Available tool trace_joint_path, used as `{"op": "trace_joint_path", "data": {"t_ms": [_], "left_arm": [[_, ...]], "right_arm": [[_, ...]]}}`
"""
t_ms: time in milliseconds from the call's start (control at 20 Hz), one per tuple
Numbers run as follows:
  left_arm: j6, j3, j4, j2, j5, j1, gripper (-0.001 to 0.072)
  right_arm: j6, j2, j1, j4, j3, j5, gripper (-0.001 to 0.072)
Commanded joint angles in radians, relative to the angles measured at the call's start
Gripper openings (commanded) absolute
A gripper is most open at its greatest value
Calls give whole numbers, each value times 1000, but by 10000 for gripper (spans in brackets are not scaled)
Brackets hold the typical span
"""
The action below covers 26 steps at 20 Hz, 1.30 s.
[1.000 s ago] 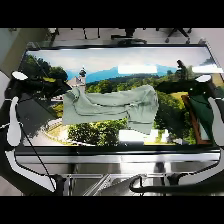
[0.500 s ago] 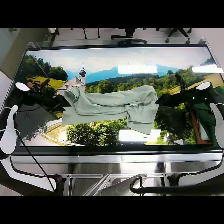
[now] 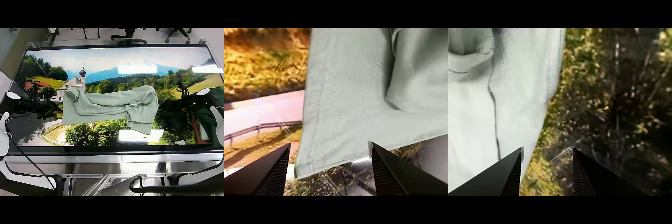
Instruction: Fold the shirts.
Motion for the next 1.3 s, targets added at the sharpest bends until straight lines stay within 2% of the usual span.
{"op": "trace_joint_path", "data": {"t_ms": [0,250,300,350,400,550,600,650,700,750,800,850,1000,1100,1150,1250], "left_arm": [[0,-11,2,-18,8,-1,540],[0,-120,-8,-59,105,-37,540],[0,-119,-11,-69,103,-47,528],[0,-119,-10,-72,103,-64,447],[1,-119,-10,-72,104,-84,413],[9,-119,-7,-72,105,-153,411],[9,-119,-6,-72,105,-167,358],[10,-119,-7,-72,104,-177,109],[10,-119,-8,-72,101,-181,17],[10,-119,-8,-72,92,-181,16],[10,-118,-8,-72,81,-181,15],[10,-116,-9,-68,70,-174,15],[8,-88,-11,3,52,-156,13],[7,-14,-19,86,-5,-154,13],[8,48,-68,129,-65,-154,13],[17,195,-259,208,-172,-138,13]], "right_arm": [[-4,-36,27,24,-2,-51,363],[-4,-45,76,37,-2,-94,362],[-5,-46,77,40,-2,-94,362],[-5,-46,77,48,-2,-94,362],[-9,-46,77,60,-2,-94,361],[-31,-48,77,101,-2,-94,359],[-34,-52,77,116,-2,-94,310],[-51,-60,77,136,-2,-93,238],[-57,-69,77,157,-2,-93,239],[-58,-77,77,175,-2,-93,216],[-73,-80,77,187,-2,-93,55],[-79,-79,77,187,0,-92,16],[-80,-28,69,192,36,-47,14],[-80,60,66,209,101,0,14],[-80,117,61,233,151,25,14],[-79,238,45,301,270,42,14]]}}
